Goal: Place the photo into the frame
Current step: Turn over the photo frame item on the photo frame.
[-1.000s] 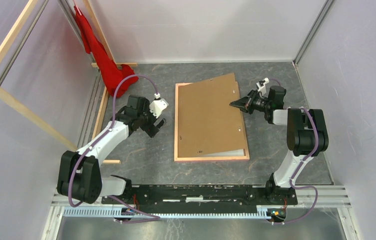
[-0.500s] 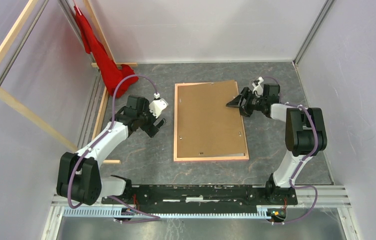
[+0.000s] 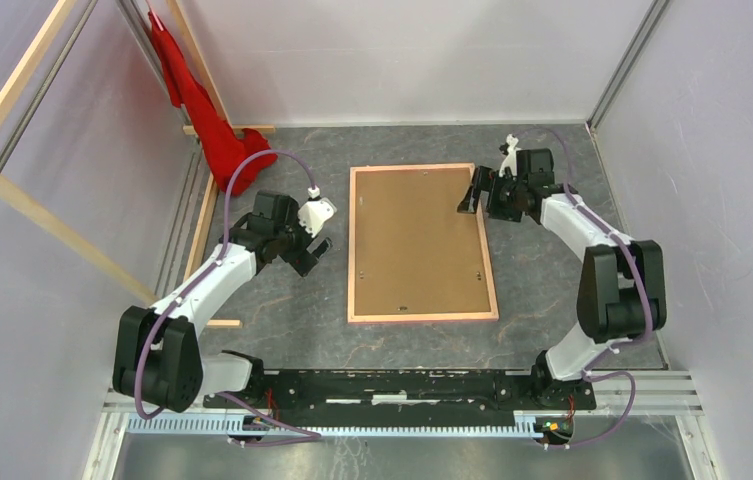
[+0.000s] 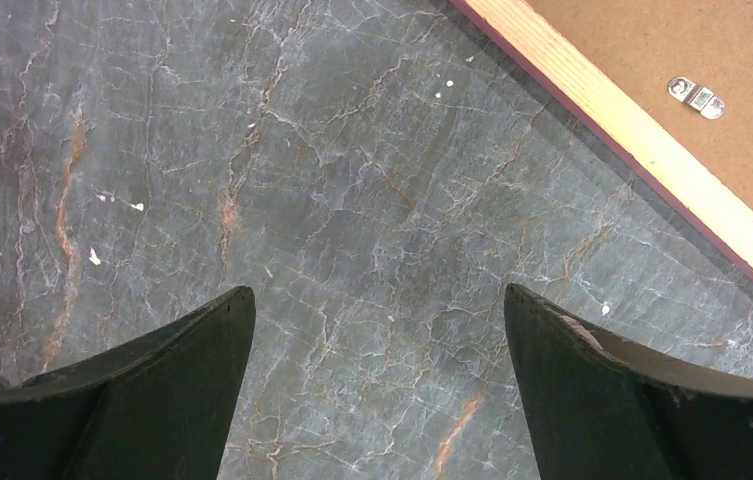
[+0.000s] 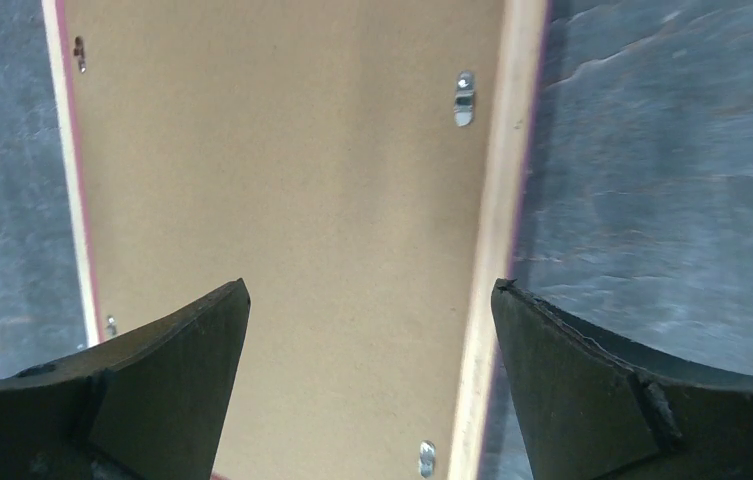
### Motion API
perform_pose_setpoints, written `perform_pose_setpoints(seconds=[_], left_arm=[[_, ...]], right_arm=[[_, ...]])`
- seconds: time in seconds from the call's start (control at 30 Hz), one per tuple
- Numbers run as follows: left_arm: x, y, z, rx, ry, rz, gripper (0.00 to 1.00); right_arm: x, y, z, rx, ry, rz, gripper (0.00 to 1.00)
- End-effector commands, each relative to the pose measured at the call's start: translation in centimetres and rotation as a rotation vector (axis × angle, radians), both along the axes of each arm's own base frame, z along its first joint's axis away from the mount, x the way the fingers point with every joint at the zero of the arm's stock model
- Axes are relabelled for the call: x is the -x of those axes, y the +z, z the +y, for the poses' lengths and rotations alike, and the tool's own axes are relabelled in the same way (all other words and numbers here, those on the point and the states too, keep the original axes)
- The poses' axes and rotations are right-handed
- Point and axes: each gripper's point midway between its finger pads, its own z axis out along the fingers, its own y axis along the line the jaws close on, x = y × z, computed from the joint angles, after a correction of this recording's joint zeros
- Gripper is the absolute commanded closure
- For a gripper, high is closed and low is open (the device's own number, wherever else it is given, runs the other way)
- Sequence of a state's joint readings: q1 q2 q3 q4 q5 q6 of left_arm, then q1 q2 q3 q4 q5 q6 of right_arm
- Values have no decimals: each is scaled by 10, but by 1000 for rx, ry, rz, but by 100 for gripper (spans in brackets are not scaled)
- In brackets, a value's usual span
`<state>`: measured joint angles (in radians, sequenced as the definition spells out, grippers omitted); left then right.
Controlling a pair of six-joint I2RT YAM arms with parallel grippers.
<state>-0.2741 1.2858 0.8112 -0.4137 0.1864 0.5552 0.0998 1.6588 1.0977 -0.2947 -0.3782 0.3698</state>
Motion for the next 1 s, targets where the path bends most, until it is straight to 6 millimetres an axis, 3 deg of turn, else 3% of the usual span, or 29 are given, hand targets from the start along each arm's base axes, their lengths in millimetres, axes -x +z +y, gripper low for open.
perform_pose_setpoints(seconds=[0.0,0.1,0.17,0.27,0.37,0.47,0.57,0.63,0.7,0.73,0.77,0.83,0.9,0.97], left_arm=[[-5,16,-4,32,-13,-40,0],[-6,19,-6,42,-14,-37,0],[-5,21,-8,54,-20,-36,0],[-5,24,-12,75,-25,-33,0],[-4,23,-18,103,-29,-11,0],[-5,17,-23,125,-28,25,0],[-7,15,-29,150,-26,57,0],[-8,14,-35,176,-34,77,0],[-9,13,-42,208,-41,96,1],[-10,12,-46,228,-40,110,1],[-9,10,-50,245,-42,126,2],[-8,7,-57,271,-45,153,4],[-10,2,-63,285,-33,167,9],[-12,0,-68,296,-16,177,12]], right_arm=[[-13,44,-34,203,-84,-137,2],[-18,66,-50,274,-140,-214,2],[-22,85,-47,249,-137,-322,2],[-16,82,-25,116,-70,-385,2],[-5,64,3,-76,-1,-315,2],[5,67,18,-193,-25,-383,2],[11,96,22,-34,-66,-557,2],[14,113,20,-51,-146,-619,2],[16,95,5,-131,-296,-464,2],[16,90,10,-179,-263,-433,2],[18,90,24,-245,-172,-438,4],[24,72,47,-270,-101,-332,9],[28,48,72,-122,-46,-252,9],[33,41,98,-32,9,-253,8]])
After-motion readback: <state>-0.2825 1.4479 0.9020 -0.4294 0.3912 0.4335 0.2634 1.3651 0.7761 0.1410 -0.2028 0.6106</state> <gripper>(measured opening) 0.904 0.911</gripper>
